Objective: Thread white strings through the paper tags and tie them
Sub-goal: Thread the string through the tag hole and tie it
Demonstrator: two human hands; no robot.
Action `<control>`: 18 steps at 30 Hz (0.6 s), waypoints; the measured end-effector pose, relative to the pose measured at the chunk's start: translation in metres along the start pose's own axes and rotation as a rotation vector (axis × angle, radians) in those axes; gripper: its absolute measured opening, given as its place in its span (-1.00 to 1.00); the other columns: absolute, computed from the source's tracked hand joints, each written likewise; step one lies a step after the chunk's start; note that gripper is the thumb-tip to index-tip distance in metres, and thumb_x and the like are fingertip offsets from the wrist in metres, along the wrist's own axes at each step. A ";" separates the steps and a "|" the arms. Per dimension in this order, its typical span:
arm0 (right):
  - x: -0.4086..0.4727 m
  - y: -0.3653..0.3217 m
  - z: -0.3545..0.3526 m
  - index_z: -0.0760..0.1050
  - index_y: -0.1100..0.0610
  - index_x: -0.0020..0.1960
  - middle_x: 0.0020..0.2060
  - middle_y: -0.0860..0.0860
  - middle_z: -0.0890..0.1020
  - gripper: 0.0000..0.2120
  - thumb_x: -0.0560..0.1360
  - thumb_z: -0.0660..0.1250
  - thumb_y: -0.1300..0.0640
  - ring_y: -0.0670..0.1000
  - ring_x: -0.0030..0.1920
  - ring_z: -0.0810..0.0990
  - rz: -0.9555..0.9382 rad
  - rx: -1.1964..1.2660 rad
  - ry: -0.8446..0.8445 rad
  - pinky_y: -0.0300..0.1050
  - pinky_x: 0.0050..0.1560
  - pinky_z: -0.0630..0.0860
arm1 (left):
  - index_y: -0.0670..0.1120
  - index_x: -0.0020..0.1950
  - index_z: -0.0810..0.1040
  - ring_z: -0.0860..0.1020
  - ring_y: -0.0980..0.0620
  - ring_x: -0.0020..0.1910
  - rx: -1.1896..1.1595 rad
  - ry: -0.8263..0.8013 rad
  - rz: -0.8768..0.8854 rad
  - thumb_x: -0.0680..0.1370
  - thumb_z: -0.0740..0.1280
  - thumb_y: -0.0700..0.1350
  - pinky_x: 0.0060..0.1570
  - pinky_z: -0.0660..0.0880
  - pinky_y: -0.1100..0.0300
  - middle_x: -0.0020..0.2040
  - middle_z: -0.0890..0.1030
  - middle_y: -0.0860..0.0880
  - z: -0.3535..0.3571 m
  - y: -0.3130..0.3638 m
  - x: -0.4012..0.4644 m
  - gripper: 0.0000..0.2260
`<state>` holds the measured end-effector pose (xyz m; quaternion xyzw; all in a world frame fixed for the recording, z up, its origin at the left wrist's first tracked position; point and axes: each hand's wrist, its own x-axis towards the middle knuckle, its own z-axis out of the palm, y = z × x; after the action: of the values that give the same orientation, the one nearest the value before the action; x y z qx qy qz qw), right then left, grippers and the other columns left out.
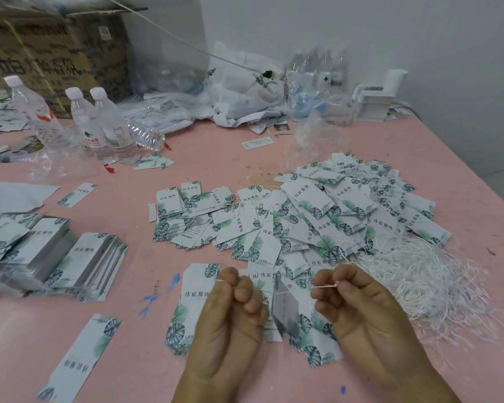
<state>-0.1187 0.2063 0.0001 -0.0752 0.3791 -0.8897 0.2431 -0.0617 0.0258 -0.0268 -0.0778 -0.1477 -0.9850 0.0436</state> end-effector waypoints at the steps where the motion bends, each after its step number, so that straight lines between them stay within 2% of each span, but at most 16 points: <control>1: -0.001 0.001 0.002 0.62 0.20 -0.18 -0.13 0.24 0.66 -0.77 0.24 0.62 0.22 0.12 -0.19 0.68 0.052 0.018 -0.031 -0.11 -0.22 0.64 | -0.16 0.06 0.59 0.58 -0.03 -0.18 -0.076 -0.079 -0.008 0.60 0.32 -0.19 -0.14 0.53 0.15 -0.15 0.60 -0.12 0.005 0.004 0.001 -0.91; 3: -0.002 0.006 0.004 0.62 0.22 -0.17 -0.10 0.27 0.65 -0.72 0.21 0.65 0.21 0.16 -0.13 0.69 0.119 0.044 -0.049 -0.07 -0.16 0.65 | -0.20 0.14 0.52 0.56 -0.10 -0.04 -0.125 -0.169 -0.019 0.68 0.12 -0.20 0.04 0.48 0.09 -0.02 0.59 -0.18 0.010 0.010 0.003 -0.80; 5: -0.002 0.010 0.005 0.62 0.22 -0.16 -0.07 0.29 0.65 -0.77 0.27 0.61 0.22 0.17 -0.10 0.68 0.142 0.025 -0.040 -0.06 -0.13 0.65 | -0.20 0.14 0.50 0.55 -0.11 -0.01 -0.125 -0.252 -0.048 0.68 0.11 -0.20 0.08 0.47 0.08 0.00 0.59 -0.19 0.011 0.011 0.004 -0.81; 6: -0.001 0.013 0.004 0.62 0.21 -0.15 -0.07 0.29 0.65 -0.84 0.32 0.56 0.24 0.16 -0.11 0.68 0.133 0.008 -0.009 -0.07 -0.13 0.64 | -0.19 0.11 0.51 0.56 -0.09 -0.05 -0.070 -0.261 -0.057 0.67 0.15 -0.20 0.03 0.47 0.11 -0.03 0.60 -0.17 0.010 0.009 0.004 -0.84; 7: 0.000 0.014 0.004 0.63 0.20 -0.16 -0.08 0.28 0.65 -0.92 0.37 0.50 0.27 0.14 -0.13 0.68 0.117 -0.016 0.042 -0.09 -0.16 0.64 | -0.16 0.06 0.54 0.57 -0.05 -0.12 0.074 -0.234 -0.063 0.65 0.22 -0.18 -0.05 0.49 0.15 -0.09 0.61 -0.14 0.010 0.007 0.005 -0.88; 9: 0.002 0.015 -0.001 0.65 0.15 -0.18 -0.15 0.22 0.66 -0.91 0.38 0.38 0.27 0.05 -0.20 0.66 0.061 -0.175 0.180 -0.17 -0.23 0.62 | -0.06 -0.09 0.61 0.55 0.05 -0.29 0.594 -0.082 -0.054 0.56 0.38 -0.10 -0.21 0.48 0.22 -0.26 0.62 -0.05 0.003 -0.003 0.004 -0.94; 11: 0.003 0.013 -0.005 0.66 0.09 -0.19 -0.27 0.13 0.63 -0.87 0.41 0.35 0.26 -0.02 -0.28 0.59 -0.002 -0.405 0.279 -0.22 -0.27 0.57 | 0.00 -0.15 0.63 0.51 0.11 -0.36 1.071 0.053 -0.018 0.49 0.39 -0.08 -0.26 0.45 0.26 -0.34 0.60 0.02 -0.006 -0.018 0.002 -0.96; 12: 0.003 0.013 -0.008 0.66 0.09 -0.16 -0.32 0.10 0.60 -0.84 0.44 0.34 0.29 -0.03 -0.30 0.56 -0.023 -0.481 0.293 -0.22 -0.27 0.54 | 0.01 -0.14 0.63 0.49 0.13 -0.37 1.183 0.100 -0.006 0.49 0.37 -0.09 -0.28 0.44 0.28 -0.35 0.59 0.04 -0.007 -0.024 0.002 -0.95; 15: 0.002 0.013 -0.009 0.67 0.09 -0.10 -0.36 0.07 0.60 -0.81 0.49 0.33 0.33 -0.02 -0.31 0.55 -0.036 -0.593 0.301 -0.16 -0.23 0.52 | 0.02 -0.11 0.62 0.47 0.20 -0.36 1.233 0.159 0.012 0.51 0.33 -0.15 -0.30 0.42 0.35 -0.35 0.57 0.08 -0.006 -0.035 0.001 -0.90; 18: -0.002 0.013 -0.003 0.67 0.05 -0.06 -0.33 0.07 0.65 -0.80 0.48 0.37 0.31 -0.02 -0.31 0.59 -0.041 -0.672 0.262 -0.18 -0.24 0.55 | 0.01 -0.14 0.63 0.43 0.20 -0.37 1.222 0.185 0.041 0.49 0.37 -0.13 -0.34 0.37 0.37 -0.37 0.54 0.08 -0.005 -0.036 0.000 -0.93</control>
<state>-0.1130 0.2014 -0.0111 -0.0438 0.6768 -0.7222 0.1361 -0.0662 0.0584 -0.0421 0.0443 -0.6793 -0.7239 0.1119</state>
